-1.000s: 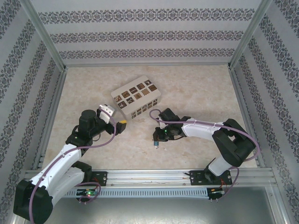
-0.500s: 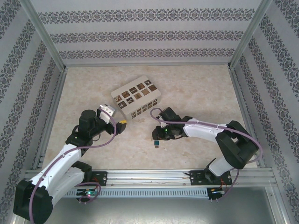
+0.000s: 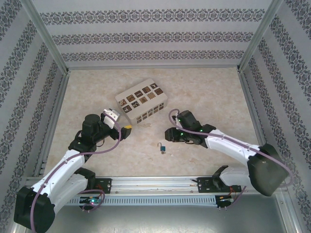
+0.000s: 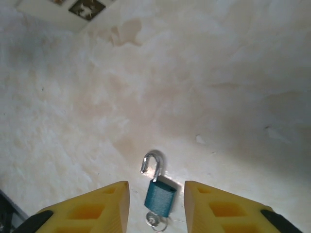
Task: Unlock a padlock with a key
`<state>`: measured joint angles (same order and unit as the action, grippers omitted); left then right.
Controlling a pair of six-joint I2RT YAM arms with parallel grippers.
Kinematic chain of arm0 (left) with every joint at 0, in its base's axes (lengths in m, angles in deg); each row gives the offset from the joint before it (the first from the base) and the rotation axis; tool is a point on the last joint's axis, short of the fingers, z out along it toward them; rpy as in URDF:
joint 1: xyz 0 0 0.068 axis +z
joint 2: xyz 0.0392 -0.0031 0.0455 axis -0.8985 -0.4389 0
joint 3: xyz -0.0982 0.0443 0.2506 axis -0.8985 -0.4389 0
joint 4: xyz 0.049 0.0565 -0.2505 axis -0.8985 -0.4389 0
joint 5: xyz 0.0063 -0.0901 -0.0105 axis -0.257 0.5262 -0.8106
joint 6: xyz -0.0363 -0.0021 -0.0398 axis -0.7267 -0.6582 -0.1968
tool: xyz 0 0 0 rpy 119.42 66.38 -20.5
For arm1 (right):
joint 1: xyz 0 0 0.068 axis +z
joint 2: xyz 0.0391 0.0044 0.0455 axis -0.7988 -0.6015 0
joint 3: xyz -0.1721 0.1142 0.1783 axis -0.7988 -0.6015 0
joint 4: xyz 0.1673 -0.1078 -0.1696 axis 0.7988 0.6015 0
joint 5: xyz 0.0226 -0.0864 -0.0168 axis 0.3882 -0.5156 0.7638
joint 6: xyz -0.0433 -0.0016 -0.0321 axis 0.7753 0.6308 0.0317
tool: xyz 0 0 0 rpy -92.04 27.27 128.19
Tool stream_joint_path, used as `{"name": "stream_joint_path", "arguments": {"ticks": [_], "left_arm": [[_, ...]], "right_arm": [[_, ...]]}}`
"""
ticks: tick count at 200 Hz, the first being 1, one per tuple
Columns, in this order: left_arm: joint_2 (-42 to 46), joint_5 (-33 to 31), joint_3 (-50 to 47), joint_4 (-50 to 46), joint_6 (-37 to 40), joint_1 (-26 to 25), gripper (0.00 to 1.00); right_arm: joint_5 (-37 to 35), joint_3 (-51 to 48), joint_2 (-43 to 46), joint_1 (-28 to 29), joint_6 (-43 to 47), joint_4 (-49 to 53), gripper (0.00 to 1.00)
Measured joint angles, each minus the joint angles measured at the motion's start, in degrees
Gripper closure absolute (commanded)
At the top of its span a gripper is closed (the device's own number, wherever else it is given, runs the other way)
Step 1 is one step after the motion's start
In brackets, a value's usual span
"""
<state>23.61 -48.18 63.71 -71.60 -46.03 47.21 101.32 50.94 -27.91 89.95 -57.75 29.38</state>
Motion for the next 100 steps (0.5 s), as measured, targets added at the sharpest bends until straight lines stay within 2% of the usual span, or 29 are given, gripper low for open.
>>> {"name": "stream_joint_path", "arguments": {"ticks": [45,70,100], "left_arm": [[-0.2,-0.2,0.0,0.0,0.3,0.0,0.01],[-0.2,-0.3,0.0,0.0,0.7,0.0,0.01],[-0.7,-0.4,0.0,-0.1,0.9,0.0,0.01]], "right_arm": [[-3.5,-1.6,9.1,-3.2,4.1,1.5,0.51],[-5.3,-2.6,13.4,-4.9,6.8,1.5,0.38],[-7.0,-3.7,16.5,-7.1,10.2,1.7,0.26]]}}
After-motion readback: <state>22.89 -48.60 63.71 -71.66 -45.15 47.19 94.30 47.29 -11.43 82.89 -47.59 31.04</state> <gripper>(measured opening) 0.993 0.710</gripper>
